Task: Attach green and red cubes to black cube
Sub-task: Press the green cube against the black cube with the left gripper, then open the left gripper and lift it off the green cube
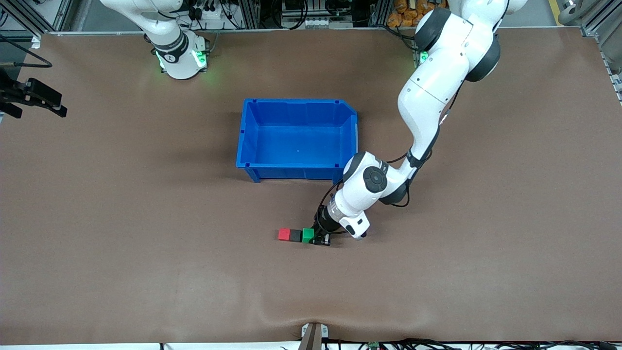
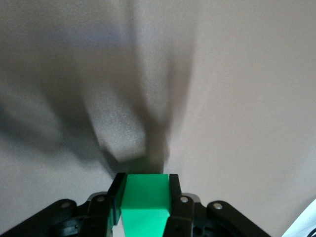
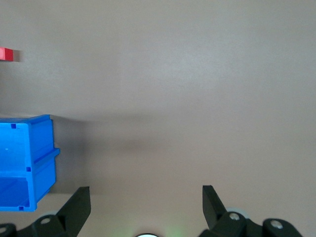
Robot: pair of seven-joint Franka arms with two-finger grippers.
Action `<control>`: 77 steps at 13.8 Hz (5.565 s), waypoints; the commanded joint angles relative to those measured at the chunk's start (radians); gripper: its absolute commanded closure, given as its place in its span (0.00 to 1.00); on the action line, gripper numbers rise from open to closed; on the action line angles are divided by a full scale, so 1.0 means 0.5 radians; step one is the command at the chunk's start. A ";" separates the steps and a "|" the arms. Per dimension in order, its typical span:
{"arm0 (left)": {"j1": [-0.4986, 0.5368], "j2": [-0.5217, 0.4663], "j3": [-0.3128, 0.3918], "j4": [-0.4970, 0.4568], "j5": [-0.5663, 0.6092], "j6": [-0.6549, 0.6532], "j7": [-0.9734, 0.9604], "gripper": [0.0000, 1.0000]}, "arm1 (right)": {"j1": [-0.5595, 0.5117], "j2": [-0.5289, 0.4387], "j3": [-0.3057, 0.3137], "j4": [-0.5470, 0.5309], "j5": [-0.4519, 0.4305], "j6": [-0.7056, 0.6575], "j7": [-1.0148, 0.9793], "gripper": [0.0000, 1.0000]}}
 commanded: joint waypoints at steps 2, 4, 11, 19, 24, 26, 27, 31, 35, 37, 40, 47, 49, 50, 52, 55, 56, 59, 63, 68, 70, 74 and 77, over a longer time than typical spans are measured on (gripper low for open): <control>-0.034 0.050 0.024 0.077 -0.025 0.009 -0.034 0.76 | 0.017 0.005 -0.010 0.021 -0.023 -0.021 -0.015 0.00; -0.031 0.044 0.027 0.077 -0.025 0.003 -0.034 0.43 | 0.017 0.005 -0.010 0.021 -0.023 -0.021 -0.015 0.00; -0.025 0.017 0.027 0.077 -0.025 -0.028 -0.034 0.00 | 0.020 0.005 -0.010 0.018 -0.023 -0.021 -0.015 0.00; -0.022 -0.005 0.027 0.077 -0.022 -0.077 -0.034 0.00 | 0.020 0.002 -0.010 0.005 -0.023 -0.021 -0.015 0.00; -0.016 -0.048 0.031 0.065 -0.007 -0.157 -0.034 0.00 | 0.020 0.002 -0.010 0.002 -0.023 -0.021 -0.015 0.00; -0.012 -0.087 0.031 0.062 -0.001 -0.196 -0.034 0.00 | 0.020 0.002 -0.010 0.002 -0.023 -0.021 -0.012 0.00; -0.009 -0.094 0.031 0.062 -0.001 -0.227 -0.034 0.00 | 0.020 0.002 -0.010 0.002 -0.023 -0.021 -0.012 0.00; 0.000 -0.140 0.031 0.059 0.002 -0.264 -0.031 0.00 | 0.029 -0.001 -0.010 0.002 -0.023 -0.021 -0.012 0.00; 0.033 -0.207 0.034 0.050 0.039 -0.399 -0.028 0.00 | 0.029 -0.001 -0.010 0.002 -0.023 -0.034 -0.012 0.00; 0.076 -0.253 0.034 0.050 0.060 -0.503 -0.019 0.00 | 0.029 -0.001 -0.010 0.002 -0.023 -0.037 -0.012 0.00; 0.101 -0.308 0.034 0.046 0.134 -0.644 -0.012 0.00 | 0.029 -0.001 -0.010 0.002 -0.023 -0.034 -0.012 0.00; 0.150 -0.407 0.034 0.043 0.327 -0.893 -0.009 0.00 | 0.026 -0.001 -0.010 0.002 -0.023 -0.037 -0.009 0.00; 0.159 -0.434 0.034 0.040 0.379 -0.945 -0.003 0.00 | 0.029 -0.001 -0.007 0.002 -0.023 -0.037 -0.012 0.00; 0.165 -0.446 0.031 0.037 0.410 -0.979 0.024 0.00 | 0.026 -0.001 -0.007 0.002 -0.023 -0.037 -0.009 0.00; 0.165 -0.480 0.031 0.031 0.435 -1.074 0.095 0.00 | 0.029 -0.001 -0.010 0.002 -0.023 -0.037 -0.009 0.00; 0.175 -0.520 0.034 0.028 0.471 -1.142 0.123 0.00 | 0.026 -0.001 -0.010 0.002 -0.020 -0.037 -0.009 0.00; 0.175 -0.526 0.034 0.028 0.490 -1.172 0.126 0.00 | 0.026 -0.001 -0.010 0.002 -0.020 -0.037 -0.009 0.00; 0.178 -0.581 0.034 0.028 0.536 -1.319 0.233 0.00 | 0.026 -0.001 -0.007 0.002 -0.020 -0.037 -0.009 0.00; 0.202 -0.652 0.031 0.025 0.539 -1.451 0.331 0.00 | 0.026 -0.001 -0.010 0.002 -0.020 -0.037 -0.009 0.00; 0.233 -0.732 0.031 0.022 0.539 -1.635 0.466 0.00 | 0.026 -0.001 -0.010 0.002 -0.020 -0.037 -0.009 0.00; 0.254 -0.762 0.031 0.010 0.539 -1.654 0.524 0.00 | 0.026 -0.001 -0.010 0.002 -0.020 -0.037 -0.009 0.00; 0.291 -0.854 0.031 -0.067 0.539 -1.694 0.653 0.00 | 0.026 -0.001 -0.010 0.002 -0.020 -0.037 -0.009 0.00; 0.325 -0.934 0.027 -0.159 0.539 -1.697 0.724 0.00 | 0.026 -0.001 -0.010 0.002 -0.020 -0.037 -0.009 0.00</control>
